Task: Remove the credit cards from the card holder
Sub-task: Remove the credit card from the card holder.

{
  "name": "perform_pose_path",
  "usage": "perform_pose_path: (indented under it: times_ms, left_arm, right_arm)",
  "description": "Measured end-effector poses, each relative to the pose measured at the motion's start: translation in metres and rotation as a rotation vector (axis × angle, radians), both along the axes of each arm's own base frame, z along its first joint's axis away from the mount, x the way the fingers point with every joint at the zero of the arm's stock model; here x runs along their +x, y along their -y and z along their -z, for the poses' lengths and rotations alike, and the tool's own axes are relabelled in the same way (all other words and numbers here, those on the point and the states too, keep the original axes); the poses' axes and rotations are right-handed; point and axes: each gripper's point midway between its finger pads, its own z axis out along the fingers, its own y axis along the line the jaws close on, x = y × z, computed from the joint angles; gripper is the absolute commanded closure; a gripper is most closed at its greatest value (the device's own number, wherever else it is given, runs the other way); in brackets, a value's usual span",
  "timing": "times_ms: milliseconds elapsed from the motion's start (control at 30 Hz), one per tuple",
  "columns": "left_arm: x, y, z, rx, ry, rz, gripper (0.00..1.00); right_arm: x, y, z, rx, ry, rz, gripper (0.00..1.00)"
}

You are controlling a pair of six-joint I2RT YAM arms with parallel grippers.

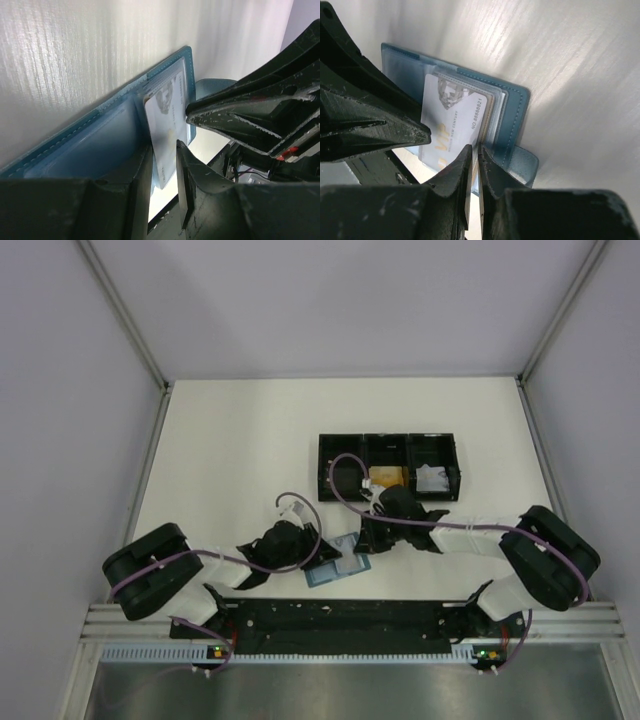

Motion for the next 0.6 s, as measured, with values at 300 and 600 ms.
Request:
perform_pose_path:
  times_ms: [300,600]
  left_arm:
    - [0.002,-0.004,0.001,-0.008,0.006,-0.030,0.89]
    - [0.001,-0.007,-0.010,-0.040,0.032,-0.035,1.00]
  right_arm:
    - [-0.013,-0.009,-0.002,0.009,-0.013,-0.046,0.93]
    - [-0.012,-0.009,-0.004,0.012,-0.005,-0.043,0.93]
